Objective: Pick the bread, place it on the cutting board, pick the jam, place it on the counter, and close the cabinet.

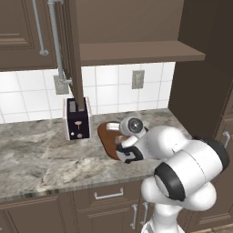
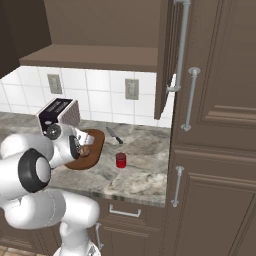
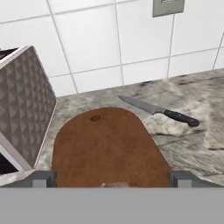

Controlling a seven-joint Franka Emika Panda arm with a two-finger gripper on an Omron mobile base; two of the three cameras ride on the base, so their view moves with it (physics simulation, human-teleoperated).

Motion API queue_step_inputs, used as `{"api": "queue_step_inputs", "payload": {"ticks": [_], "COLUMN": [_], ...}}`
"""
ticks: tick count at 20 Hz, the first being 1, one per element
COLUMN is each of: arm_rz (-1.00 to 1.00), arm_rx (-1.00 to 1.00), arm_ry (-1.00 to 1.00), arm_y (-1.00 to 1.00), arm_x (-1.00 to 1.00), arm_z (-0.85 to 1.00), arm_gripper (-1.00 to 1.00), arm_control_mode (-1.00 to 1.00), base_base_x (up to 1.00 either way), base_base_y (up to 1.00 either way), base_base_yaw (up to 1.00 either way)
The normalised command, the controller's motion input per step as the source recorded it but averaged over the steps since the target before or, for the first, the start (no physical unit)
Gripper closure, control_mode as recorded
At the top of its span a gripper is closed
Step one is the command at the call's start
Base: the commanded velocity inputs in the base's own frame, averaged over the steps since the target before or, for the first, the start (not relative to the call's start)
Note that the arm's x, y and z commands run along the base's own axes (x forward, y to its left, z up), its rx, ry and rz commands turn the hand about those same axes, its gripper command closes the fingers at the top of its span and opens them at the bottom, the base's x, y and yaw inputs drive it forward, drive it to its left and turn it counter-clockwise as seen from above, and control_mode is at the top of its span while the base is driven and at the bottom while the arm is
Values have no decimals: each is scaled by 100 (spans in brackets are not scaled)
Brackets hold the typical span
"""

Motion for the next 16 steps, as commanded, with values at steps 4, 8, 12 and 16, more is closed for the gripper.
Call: {"api": "queue_step_inputs", "payload": {"ticks": [4,8,12,16], "arm_rz": [0,0,0,0], "arm_rx": [0,0,0,0], "arm_ry": [-12,-10,-7,-5], "arm_y": [0,0,0,0], "arm_x": [-14,-13,-14,-16], "arm_z": [30,31,32,33], "arm_gripper": [-100,-100,-100,-100], "arm_control_mode": [-100,-100,-100,-100], "base_base_x": [0,0,0,0], "base_base_y": [0,0,0,0], "base_base_yaw": [0,0,0,0]}}
